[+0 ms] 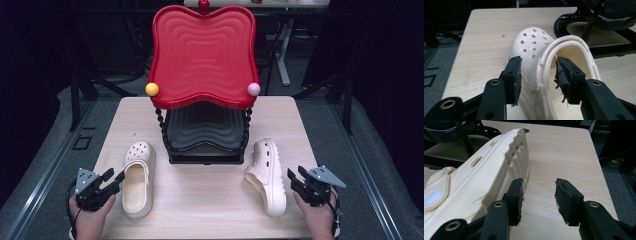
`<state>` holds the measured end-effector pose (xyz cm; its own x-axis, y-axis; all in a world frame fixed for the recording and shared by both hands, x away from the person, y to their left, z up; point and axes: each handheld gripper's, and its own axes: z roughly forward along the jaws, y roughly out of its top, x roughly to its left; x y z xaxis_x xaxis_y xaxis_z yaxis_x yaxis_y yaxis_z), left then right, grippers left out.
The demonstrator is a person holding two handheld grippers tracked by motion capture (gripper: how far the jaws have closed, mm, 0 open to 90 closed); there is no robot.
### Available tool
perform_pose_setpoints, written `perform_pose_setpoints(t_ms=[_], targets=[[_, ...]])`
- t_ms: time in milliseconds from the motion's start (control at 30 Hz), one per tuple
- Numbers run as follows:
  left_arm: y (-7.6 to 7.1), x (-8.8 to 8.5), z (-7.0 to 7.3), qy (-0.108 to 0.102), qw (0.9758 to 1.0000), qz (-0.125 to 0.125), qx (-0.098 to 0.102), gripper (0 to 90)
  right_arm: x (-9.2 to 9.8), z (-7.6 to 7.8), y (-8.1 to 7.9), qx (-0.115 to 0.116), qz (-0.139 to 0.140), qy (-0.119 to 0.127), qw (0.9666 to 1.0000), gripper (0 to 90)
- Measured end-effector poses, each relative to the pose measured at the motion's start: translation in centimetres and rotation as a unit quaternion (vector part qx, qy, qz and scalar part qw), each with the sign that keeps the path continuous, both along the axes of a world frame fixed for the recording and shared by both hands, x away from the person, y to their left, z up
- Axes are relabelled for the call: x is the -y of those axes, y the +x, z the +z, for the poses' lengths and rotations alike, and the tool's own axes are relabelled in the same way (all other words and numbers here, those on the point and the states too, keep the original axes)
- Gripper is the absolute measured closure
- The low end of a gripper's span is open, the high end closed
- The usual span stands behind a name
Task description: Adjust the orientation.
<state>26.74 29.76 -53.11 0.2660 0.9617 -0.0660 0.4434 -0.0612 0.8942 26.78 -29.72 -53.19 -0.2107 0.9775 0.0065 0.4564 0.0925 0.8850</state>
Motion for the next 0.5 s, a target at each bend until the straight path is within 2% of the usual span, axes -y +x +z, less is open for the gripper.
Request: perform_pose_setpoints(t_ms=[200,333,500], targets=[[0.9,1.3,-0.5,0.029,0.9995,-0.010,-0.012,61.4,0.0,-0.1,0.1,-0.002,0.000,0.006,1.0000,57.3],[1.2,1.5,-0.8,0.044,0.9990,0.000,-0.011,64.2,0.2,-0.2,0.2,-0.005,-0.001,0.012,0.9999,57.3],[1.9,1.7,-1.4,0.067,0.9974,0.003,-0.025,67.0,0.4,-0.4,0.3,-0.011,-0.003,0.019,0.9997,57.2]])
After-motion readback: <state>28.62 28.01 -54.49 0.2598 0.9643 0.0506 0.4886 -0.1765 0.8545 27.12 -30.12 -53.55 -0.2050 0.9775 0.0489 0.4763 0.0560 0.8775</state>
